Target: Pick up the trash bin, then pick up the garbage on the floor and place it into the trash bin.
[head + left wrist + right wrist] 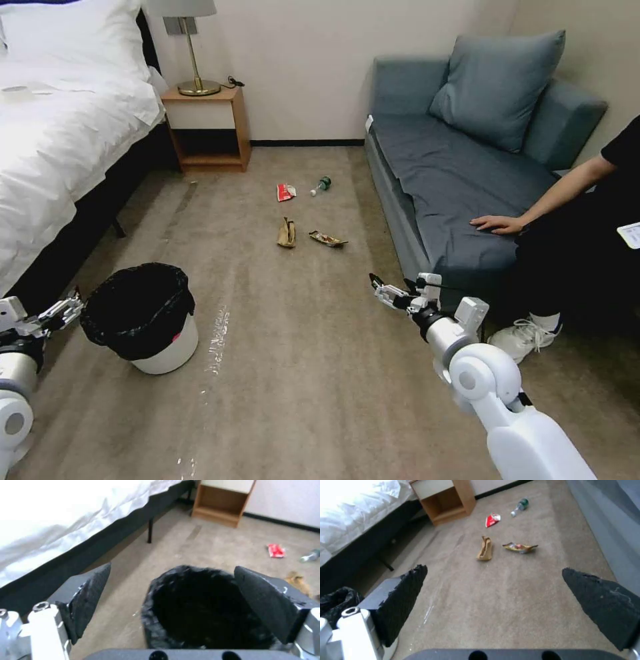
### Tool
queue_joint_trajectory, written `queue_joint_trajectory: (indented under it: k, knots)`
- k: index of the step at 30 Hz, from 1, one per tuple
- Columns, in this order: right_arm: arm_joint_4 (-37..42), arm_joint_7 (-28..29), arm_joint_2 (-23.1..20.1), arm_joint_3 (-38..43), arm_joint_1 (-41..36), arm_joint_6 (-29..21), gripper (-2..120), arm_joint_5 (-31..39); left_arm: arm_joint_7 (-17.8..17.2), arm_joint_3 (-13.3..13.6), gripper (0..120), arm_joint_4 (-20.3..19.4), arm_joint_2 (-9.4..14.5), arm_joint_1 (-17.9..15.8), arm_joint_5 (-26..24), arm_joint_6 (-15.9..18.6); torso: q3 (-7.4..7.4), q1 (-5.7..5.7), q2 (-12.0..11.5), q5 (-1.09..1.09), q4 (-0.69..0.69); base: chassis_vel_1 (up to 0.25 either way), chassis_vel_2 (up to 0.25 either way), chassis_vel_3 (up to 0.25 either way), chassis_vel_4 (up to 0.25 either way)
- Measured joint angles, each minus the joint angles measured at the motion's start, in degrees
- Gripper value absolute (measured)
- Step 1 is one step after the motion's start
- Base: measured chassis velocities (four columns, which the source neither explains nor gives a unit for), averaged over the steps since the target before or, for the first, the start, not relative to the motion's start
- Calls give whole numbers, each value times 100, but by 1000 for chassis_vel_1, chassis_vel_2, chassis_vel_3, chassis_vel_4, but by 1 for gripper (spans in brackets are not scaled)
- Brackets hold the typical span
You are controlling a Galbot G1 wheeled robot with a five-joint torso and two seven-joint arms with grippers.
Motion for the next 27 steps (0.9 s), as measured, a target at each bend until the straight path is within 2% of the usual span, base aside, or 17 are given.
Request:
queue_joint_trajectory:
  k: [2,5,8,14,18,21,24,26,27]
  knots:
    - [-7,5,-20,0,11,-2,100,9,29,-12,98,132,47,-25,5,0,0,0,0,-2,0,0,0,0,0]
    - [-18,17,-102,25,-20,0,100,14,158,-60,98,685,300,-148,6,2,0,0,0,-1,0,0,0,0,0]
    - [-19,18,-108,46,-55,8,100,11,182,-59,98,895,401,-212,7,2,0,0,0,-1,-1,0,0,0,0]
    - [-30,18,-49,123,-211,106,100,-47,309,137,98,1680,623,-587,53,6,0,0,0,-3,-1,0,0,0,0]
    - [-10,16,-26,124,-265,130,100,-99,454,249,98,1873,719,-718,89,3,0,0,0,0,0,0,0,0,0]
    - [21,13,59,115,-310,143,100,-155,585,452,98,2098,825,-970,111,-18,0,0,0,0,0,0,0,0,0]
    - [37,12,91,108,-342,147,100,-179,635,542,98,2173,844,-1084,114,-35,0,0,0,0,0,0,0,0,0]
    - [94,11,117,107,-423,150,100,-219,666,729,98,2322,852,-1336,120,-43,0,0,0,0,-1,0,0,0,0]
    - [94,11,117,107,-423,150,100,-219,666,729,98,2322,852,-1336,120,-43,0,0,0,0,-1,0,0,0,0]
